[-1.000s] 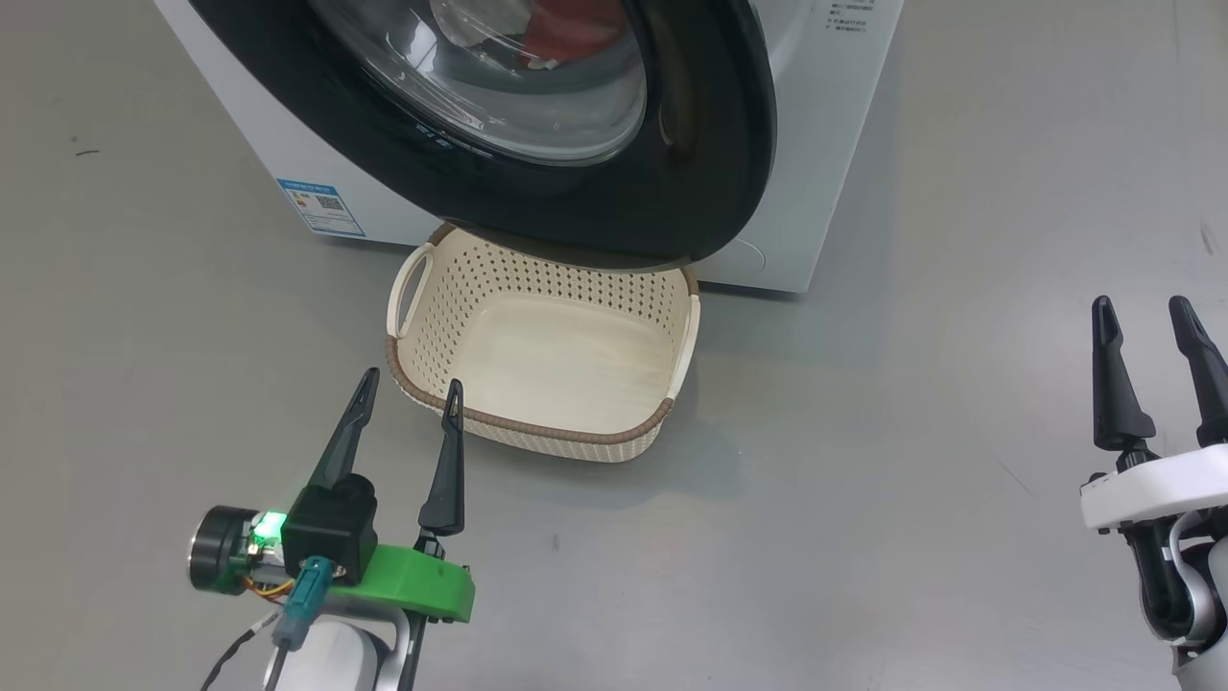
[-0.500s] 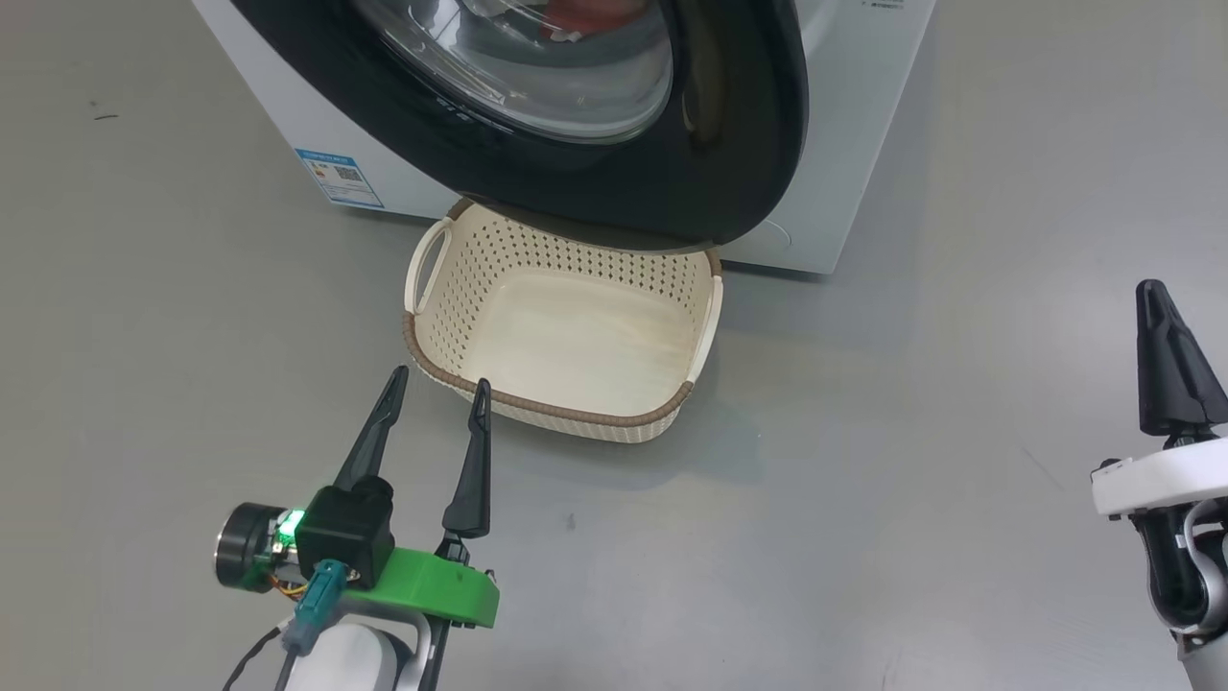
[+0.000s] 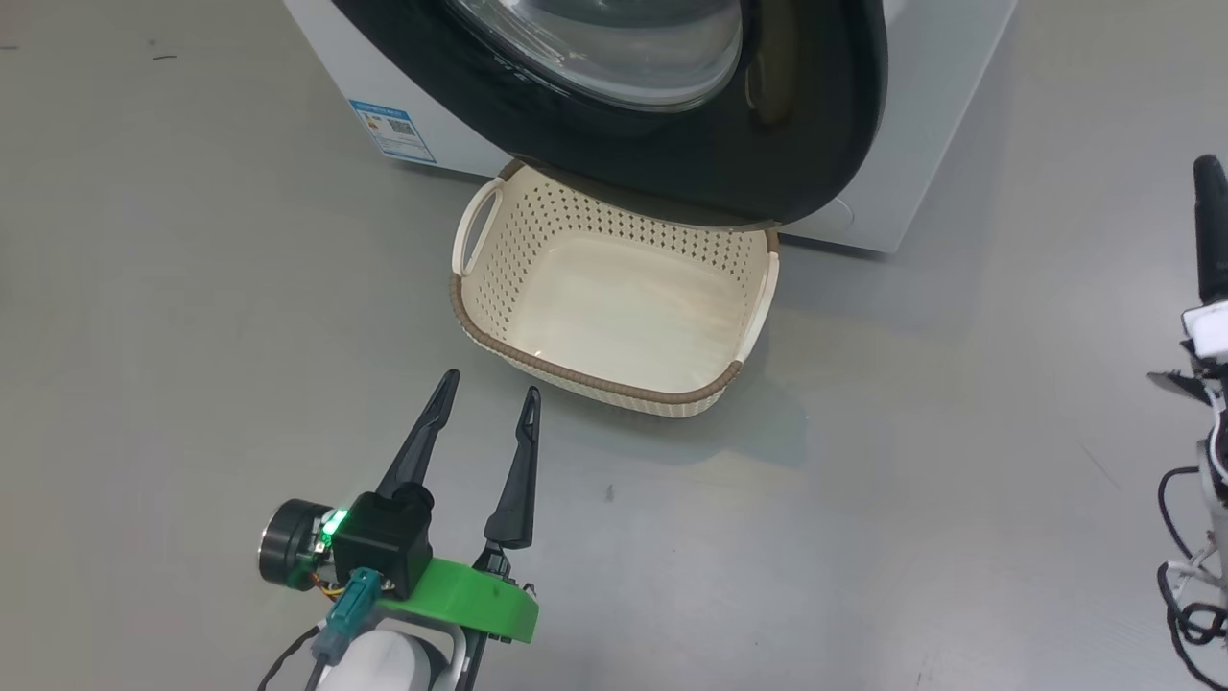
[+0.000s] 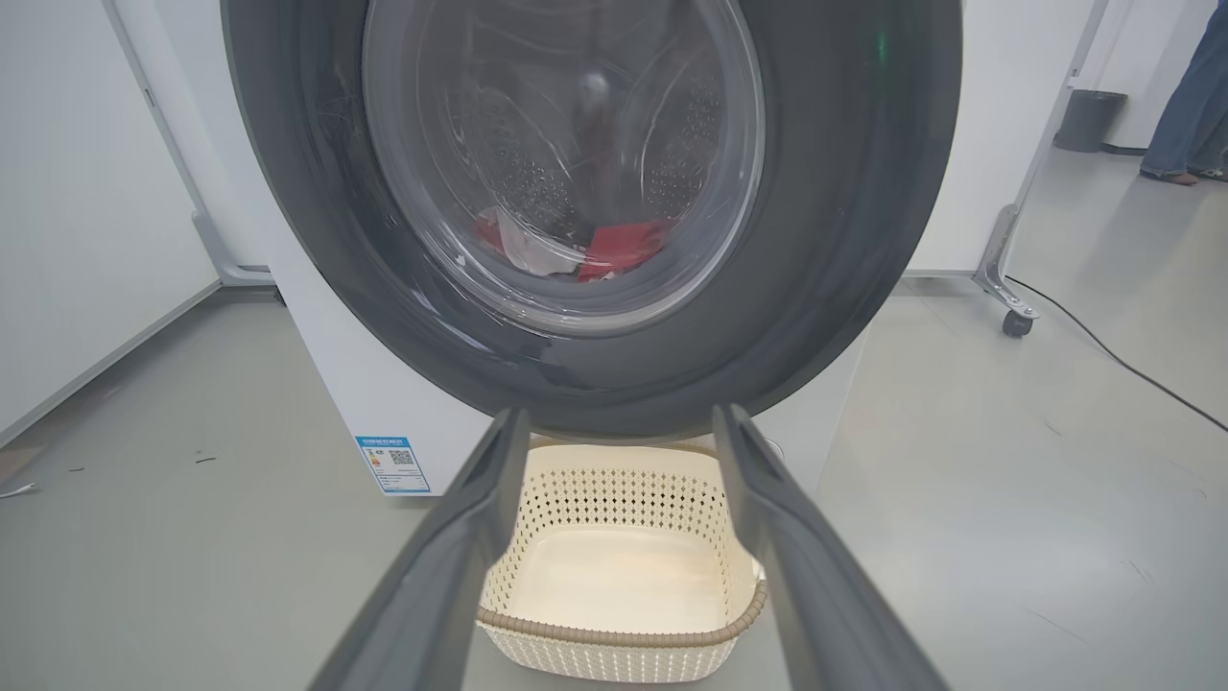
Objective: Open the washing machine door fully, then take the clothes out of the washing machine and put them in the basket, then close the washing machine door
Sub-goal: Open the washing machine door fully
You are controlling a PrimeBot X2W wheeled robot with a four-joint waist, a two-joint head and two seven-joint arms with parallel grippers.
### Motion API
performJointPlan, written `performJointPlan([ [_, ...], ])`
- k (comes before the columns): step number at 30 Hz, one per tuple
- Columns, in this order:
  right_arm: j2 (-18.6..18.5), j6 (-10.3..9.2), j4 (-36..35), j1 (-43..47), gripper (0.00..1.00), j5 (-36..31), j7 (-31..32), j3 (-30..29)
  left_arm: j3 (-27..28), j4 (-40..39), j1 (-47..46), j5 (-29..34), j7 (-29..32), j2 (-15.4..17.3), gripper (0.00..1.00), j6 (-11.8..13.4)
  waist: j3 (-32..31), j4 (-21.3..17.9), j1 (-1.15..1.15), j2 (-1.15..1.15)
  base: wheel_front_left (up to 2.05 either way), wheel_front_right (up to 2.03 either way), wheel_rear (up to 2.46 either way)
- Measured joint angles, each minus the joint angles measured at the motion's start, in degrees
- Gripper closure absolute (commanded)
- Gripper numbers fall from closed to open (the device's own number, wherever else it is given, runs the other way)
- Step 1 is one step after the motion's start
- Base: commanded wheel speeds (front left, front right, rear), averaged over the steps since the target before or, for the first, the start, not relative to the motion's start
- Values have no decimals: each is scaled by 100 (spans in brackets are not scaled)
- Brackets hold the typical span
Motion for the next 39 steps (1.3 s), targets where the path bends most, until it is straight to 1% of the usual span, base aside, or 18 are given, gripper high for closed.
performJointPlan([
  [4,-163,0,12,-349,100,442,539,-82,-76,-73,-4,-67,0,-1,0,0,95,134,0,0,0,0,0],
  [8,-166,-49,1,-781,100,945,1044,-105,-110,-166,-10,-90,0,-1,0,1,221,253,0,0,0,0,0],
  [10,-164,-190,-1,-1006,100,1191,1252,-155,-146,-189,-27,-118,0,-1,0,0,290,306,0,0,0,0,0],
  [14,-199,-398,2,-1370,100,1444,1621,-172,-199,-240,-58,-137,0,-1,0,0,426,409,0,0,0,0,0],
  [21,-356,-738,79,-1822,100,1605,2069,-169,-201,-325,-137,-163,0,-3,0,0,624,578,0,0,0,0,0],
  [22,-356,-747,98,-1864,100,1646,2135,-158,-199,-336,-142,-163,0,-3,0,0,647,601,0,0,0,0,0],
  [27,-318,-940,162,-2052,100,1918,2453,-99,-193,-360,-147,-164,0,-4,0,1,744,696,0,0,0,0,0],
  [32,-250,-996,205,-2197,100,2119,2733,-5,-192,-366,-148,-164,0,-5,0,1,787,747,0,0,0,0,0],
  [36,-107,-1093,211,-2305,100,2437,2953,0,-201,-372,-148,-164,0,-5,0,0,804,767,0,0,0,0,0],
  [37,-103,-1095,211,-2325,100,2441,3006,26,-202,-374,-148,-164,0,-5,0,0,807,772,0,0,0,0,0],
  [39,-114,-1160,216,-2342,100,2481,3115,52,-208,-379,-148,-164,0,-7,0,0,814,783,0,0,0,0,0],
])
